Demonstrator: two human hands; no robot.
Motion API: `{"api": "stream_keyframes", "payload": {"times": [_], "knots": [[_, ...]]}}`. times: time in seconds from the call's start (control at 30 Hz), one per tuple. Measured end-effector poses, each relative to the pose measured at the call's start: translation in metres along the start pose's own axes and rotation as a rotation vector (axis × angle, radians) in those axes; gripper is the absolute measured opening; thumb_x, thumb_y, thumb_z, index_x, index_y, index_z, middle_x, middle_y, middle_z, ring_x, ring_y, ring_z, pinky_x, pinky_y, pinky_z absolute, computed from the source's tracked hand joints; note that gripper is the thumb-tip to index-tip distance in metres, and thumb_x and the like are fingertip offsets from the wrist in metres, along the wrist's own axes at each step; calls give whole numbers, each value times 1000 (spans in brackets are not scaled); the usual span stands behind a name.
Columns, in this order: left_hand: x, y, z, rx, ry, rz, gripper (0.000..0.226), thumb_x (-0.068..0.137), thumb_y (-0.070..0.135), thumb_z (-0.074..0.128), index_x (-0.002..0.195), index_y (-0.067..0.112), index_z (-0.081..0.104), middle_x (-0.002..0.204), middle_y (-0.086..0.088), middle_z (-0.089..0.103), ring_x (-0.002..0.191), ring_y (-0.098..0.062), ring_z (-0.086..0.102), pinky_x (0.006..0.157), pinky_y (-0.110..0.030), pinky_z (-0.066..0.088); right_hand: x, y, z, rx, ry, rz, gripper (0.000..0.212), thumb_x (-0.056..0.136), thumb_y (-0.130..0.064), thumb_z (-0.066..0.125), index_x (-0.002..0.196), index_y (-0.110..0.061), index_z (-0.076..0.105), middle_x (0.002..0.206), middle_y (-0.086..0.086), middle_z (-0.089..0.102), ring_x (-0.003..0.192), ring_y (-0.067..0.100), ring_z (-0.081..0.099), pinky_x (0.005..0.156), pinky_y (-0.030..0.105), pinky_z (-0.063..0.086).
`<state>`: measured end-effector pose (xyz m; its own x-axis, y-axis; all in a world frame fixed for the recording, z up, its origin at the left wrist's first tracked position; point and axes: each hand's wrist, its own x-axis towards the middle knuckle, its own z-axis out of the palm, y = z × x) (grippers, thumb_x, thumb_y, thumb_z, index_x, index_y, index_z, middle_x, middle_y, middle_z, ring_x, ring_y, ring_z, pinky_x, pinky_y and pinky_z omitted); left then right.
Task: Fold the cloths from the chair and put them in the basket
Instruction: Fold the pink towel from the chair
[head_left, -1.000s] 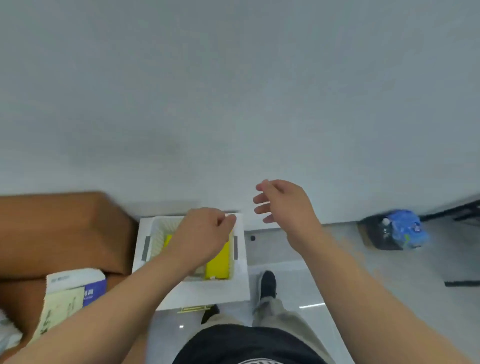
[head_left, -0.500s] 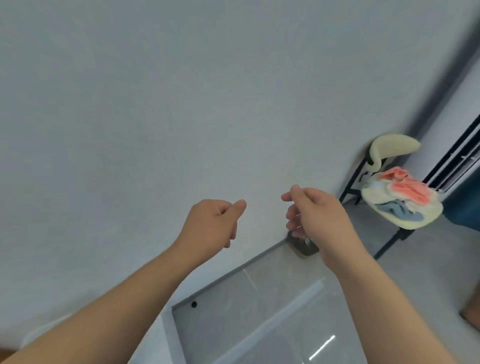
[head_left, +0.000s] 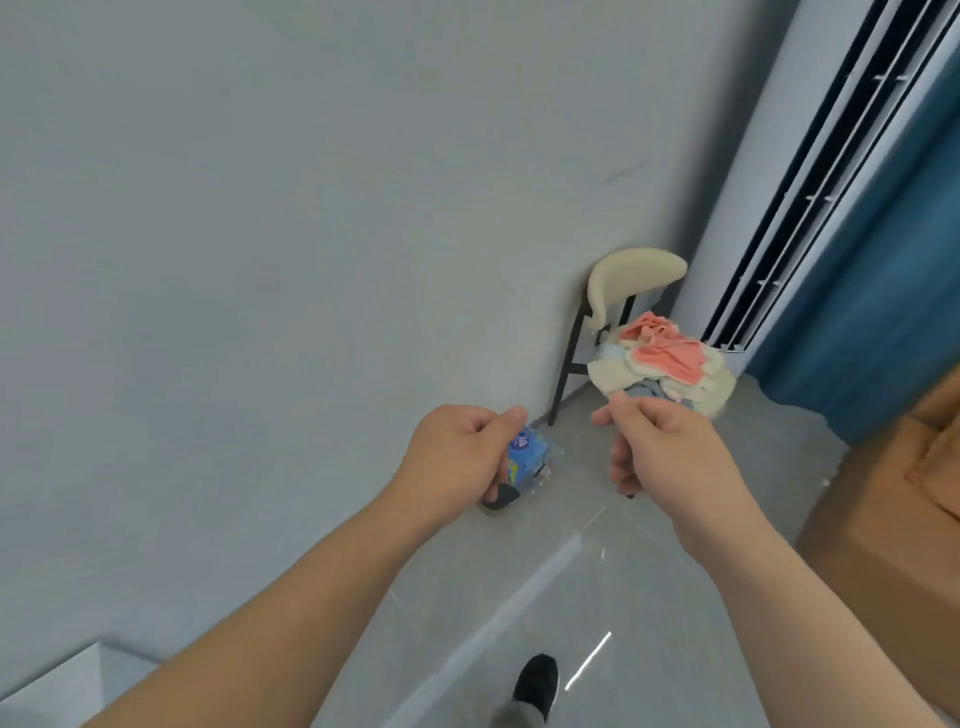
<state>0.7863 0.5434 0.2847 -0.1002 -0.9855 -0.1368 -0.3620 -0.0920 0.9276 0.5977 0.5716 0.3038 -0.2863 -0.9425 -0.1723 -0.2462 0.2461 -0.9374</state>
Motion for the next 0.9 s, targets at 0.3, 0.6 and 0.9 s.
{"api": "stream_keyframes", "payload": {"times": [0.3,0.6,0.9], "knots": [[164,42,182,-56,-111,-65,61,100,43,58,45,17,52,46,-10,56,45,-20,49,54,-27,44,175,49,-140,-45,63,80,31,104,-35,53,92,-15,73,58,0,59,52,14,59,64,38,56],[300,115,372,6,-228,-116,57,97,45,60,50,14,56,64,-25,66,49,-24,55,54,-27,44,333,102,-298,-46,64,156,31,104,-35,54,88,-16,72,55,-2,58,51,14,59,61,37,54],[389,162,519,-59,-44,-312,53,99,40,60,54,12,56,52,-9,58,49,-23,53,50,-26,43,489,138,-432,-127,-136,151,29,104,-32,52,89,-16,72,56,-1,57,53,13,57,63,36,52]]}}
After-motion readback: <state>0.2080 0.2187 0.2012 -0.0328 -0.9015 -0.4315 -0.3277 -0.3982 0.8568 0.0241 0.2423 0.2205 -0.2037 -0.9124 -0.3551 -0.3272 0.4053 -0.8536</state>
